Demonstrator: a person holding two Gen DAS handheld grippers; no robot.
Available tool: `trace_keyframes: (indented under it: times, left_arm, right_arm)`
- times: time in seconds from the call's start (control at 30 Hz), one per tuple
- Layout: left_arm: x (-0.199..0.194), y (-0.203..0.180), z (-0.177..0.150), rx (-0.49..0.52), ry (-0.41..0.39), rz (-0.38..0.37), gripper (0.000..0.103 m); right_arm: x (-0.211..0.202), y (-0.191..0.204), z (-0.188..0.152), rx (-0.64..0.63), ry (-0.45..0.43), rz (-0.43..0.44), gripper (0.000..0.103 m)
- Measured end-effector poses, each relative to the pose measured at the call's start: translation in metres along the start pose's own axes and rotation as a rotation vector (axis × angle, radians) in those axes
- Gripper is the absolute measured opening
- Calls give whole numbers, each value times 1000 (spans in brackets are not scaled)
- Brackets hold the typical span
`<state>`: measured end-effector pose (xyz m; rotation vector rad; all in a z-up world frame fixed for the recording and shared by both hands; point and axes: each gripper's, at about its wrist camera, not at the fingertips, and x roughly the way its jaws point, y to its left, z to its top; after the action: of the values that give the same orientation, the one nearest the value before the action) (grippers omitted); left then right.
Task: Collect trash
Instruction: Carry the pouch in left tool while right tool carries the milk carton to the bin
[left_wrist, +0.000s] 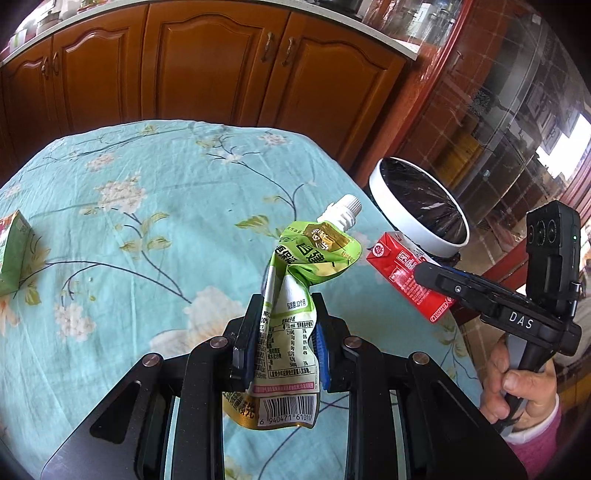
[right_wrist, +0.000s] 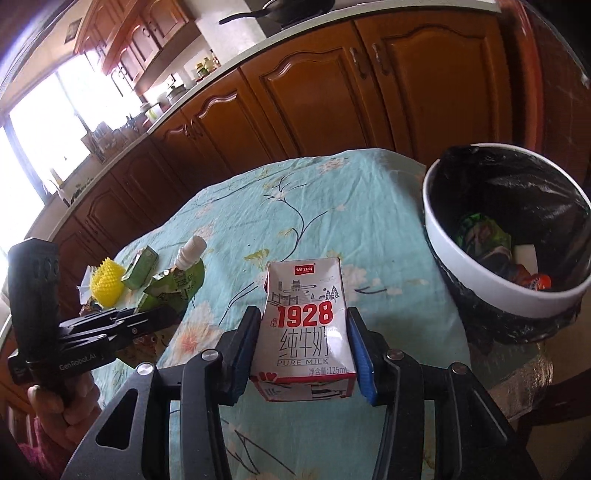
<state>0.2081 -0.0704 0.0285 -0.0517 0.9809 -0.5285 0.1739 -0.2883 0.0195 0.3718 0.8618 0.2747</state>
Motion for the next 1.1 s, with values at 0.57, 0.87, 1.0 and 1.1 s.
trace_keyframes:
  times: [0.57, 0.87, 1.0, 1.1]
  left_arm:
    - [34, -72, 15, 118, 58, -17, 23]
    - [52, -99, 33, 151, 72, -20, 23]
    - [62, -111, 43, 169, 72, -22, 23]
    - [68, -119, 50, 181, 73, -25, 23]
  right_arm:
    - [-56, -54, -6, 134, -119, -35, 47]
    - [-73, -87, 4, 169, -163, -94, 47]
    - [-80, -103, 13, 184, -181, -120, 47]
    - [-83, -113, 19, 192, -188, -134, 47]
